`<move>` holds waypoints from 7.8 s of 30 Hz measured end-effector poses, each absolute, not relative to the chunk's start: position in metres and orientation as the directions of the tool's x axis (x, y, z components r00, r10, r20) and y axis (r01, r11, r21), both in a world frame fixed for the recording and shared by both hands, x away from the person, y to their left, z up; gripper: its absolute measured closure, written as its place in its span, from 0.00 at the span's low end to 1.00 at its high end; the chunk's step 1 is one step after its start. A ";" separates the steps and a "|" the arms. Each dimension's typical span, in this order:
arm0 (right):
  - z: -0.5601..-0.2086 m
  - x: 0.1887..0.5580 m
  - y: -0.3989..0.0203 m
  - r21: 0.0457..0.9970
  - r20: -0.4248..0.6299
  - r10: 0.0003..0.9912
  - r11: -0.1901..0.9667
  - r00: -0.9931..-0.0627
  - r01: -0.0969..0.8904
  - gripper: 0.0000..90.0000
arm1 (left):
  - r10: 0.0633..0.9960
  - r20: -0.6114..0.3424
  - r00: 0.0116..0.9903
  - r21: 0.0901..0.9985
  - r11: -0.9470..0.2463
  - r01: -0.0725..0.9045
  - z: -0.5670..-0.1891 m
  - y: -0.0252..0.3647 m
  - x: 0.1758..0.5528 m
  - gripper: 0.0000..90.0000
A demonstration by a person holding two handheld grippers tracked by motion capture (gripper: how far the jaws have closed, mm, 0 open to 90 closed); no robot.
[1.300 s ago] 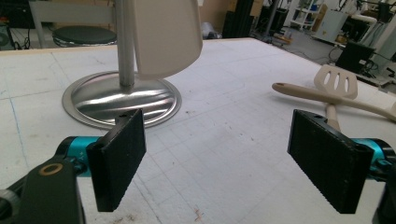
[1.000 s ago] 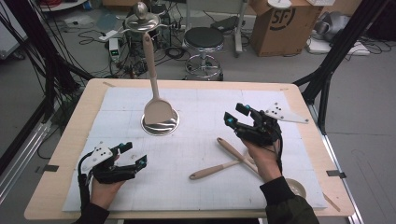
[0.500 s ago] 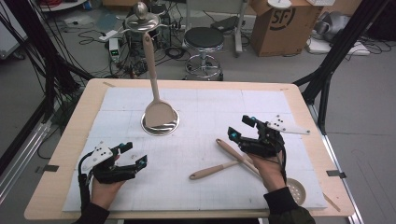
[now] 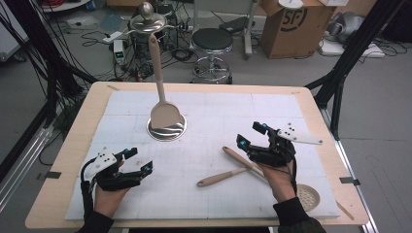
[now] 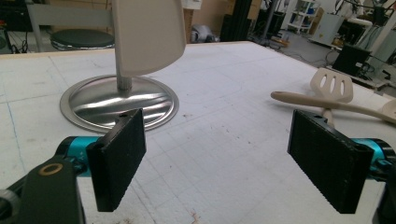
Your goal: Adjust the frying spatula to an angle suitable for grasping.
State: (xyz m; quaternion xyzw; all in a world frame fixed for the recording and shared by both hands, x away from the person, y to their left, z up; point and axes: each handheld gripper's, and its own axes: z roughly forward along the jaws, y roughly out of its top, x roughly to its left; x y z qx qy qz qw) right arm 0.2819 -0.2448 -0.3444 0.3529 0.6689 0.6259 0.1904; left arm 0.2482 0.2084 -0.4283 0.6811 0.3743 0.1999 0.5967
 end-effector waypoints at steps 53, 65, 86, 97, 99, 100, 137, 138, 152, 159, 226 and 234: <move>-0.387 0.259 -0.261 0.966 0.178 0.751 -0.009 -0.636 0.259 0.19 | 0.755 -0.152 0.638 0.965 -0.026 0.261 -0.429 0.207 0.246 0.22; -0.399 0.260 -0.259 0.941 0.193 0.732 0.051 -0.654 0.334 0.19 | 0.759 -0.156 0.632 0.963 -0.026 0.268 -0.430 0.208 0.247 0.22; -0.412 0.254 -0.259 0.904 0.212 0.699 0.126 -0.683 0.409 0.31 | 0.757 -0.156 0.634 0.962 -0.027 0.270 -0.431 0.207 0.247 0.22; -0.409 0.261 -0.251 0.872 0.220 0.695 0.174 -0.684 0.457 0.46 | 0.755 -0.161 0.636 0.962 -0.024 0.272 -0.431 0.207 0.247 0.22; -0.408 0.262 -0.250 0.867 0.221 0.691 0.184 -0.688 0.463 0.48 | 0.756 -0.159 0.634 0.962 -0.025 0.271 -0.431 0.207 0.248 0.22; -0.408 0.262 -0.249 0.866 0.222 0.689 0.185 -0.690 0.464 0.49 | 0.757 -0.158 0.634 0.963 -0.025 0.270 -0.431 0.207 0.247 0.22; -0.432 0.268 -0.193 0.779 0.314 0.526 0.333 -0.790 0.531 0.99 | 0.754 -0.157 0.638 0.962 -0.029 0.270 -0.431 0.205 0.247 0.22; -0.434 0.267 -0.191 0.773 0.315 0.519 0.346 -0.795 0.532 0.99 | 0.755 -0.154 0.638 0.963 -0.030 0.269 -0.431 0.206 0.247 0.22; -0.456 0.267 -0.171 0.684 0.347 0.488 0.452 -0.801 0.572 0.99 | 0.752 -0.151 0.642 0.964 -0.031 0.264 -0.430 0.206 0.247 0.22; -0.456 0.271 -0.169 0.702 0.332 0.493 0.439 -0.804 0.560 0.99 | 0.750 -0.150 0.644 0.963 -0.036 0.266 -0.430 0.205 0.247 0.22; -0.455 0.364 -0.140 0.734 0.351 0.655 0.251 -0.669 0.631 1.00 | 0.752 -0.157 0.640 0.964 -0.025 0.265 -0.430 0.207 0.247 0.22; -0.451 0.364 -0.150 0.708 0.410 0.661 0.203 -0.628 0.676 1.00 | 0.754 -0.158 0.638 0.964 -0.020 0.263 -0.430 0.208 0.246 0.22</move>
